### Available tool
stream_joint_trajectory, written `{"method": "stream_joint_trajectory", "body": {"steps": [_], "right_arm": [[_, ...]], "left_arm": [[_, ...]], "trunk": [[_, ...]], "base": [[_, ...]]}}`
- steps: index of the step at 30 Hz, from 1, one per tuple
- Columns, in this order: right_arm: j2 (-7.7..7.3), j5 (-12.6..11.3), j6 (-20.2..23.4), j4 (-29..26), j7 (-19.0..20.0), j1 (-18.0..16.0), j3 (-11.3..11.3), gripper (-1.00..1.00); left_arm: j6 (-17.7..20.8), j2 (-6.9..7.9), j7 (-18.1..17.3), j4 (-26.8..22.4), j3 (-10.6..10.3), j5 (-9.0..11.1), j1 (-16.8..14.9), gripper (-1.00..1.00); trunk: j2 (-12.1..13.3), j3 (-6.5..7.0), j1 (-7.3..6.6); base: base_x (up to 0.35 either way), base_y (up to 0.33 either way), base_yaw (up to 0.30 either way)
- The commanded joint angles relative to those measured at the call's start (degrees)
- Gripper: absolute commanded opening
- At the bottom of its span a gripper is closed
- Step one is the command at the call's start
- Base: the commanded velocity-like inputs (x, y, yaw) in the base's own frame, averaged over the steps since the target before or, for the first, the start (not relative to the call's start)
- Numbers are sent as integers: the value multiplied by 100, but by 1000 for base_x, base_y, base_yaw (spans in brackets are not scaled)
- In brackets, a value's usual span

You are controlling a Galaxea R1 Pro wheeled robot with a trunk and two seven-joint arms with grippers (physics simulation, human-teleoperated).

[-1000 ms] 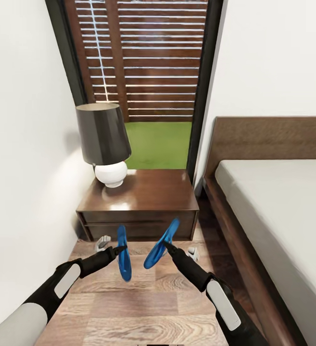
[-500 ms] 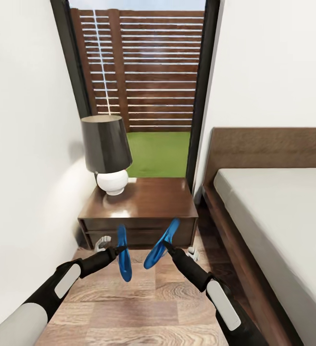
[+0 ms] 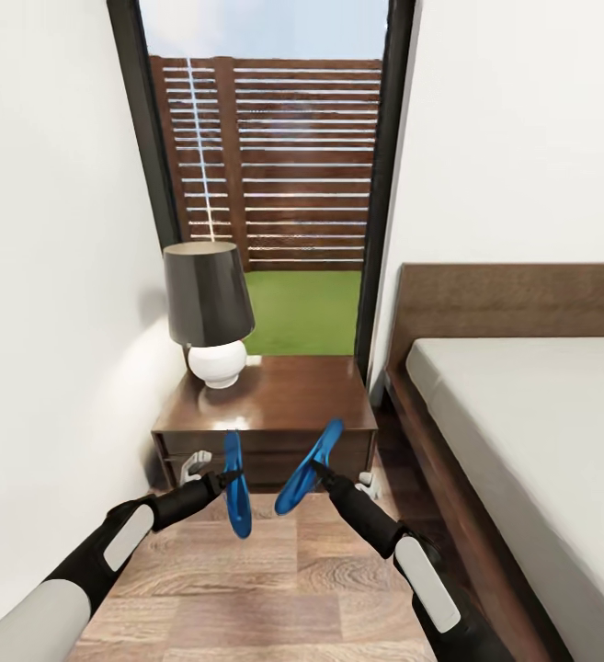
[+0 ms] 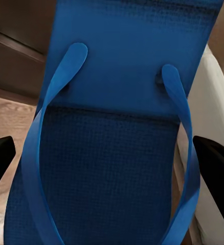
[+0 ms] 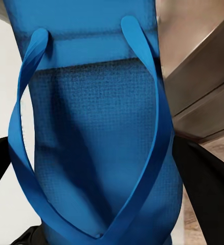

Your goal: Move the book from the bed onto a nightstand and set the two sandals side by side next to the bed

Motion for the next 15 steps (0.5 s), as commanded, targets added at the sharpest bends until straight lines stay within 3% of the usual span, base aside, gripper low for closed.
{"method": "stream_joint_trajectory", "body": {"steps": [1, 8, 11, 15], "right_arm": [[1, -44, 36, 0, -2, -2, -7, -100], [1, -44, 39, 0, -6, -2, -19, -100], [1, -44, 40, 0, -6, 0, -20, -100], [5, -44, 78, 10, -28, -1, -29, -100]], "left_arm": [[31, 3, 5, -1, -26, 50, -3, -100], [21, -33, 12, -1, -60, 50, -3, -100], [15, -171, 37, 3, -66, 43, 2, -100], [21, -209, 20, 6, -67, 41, 10, -100]], "trunk": [[0, 17, -3], [9, 172, -21], [13, 239, -29], [58, 323, -59]], "base": [[0, 0, 0], [0, 0, 0], [0, 0, 0], [0, 0, 0]]}}
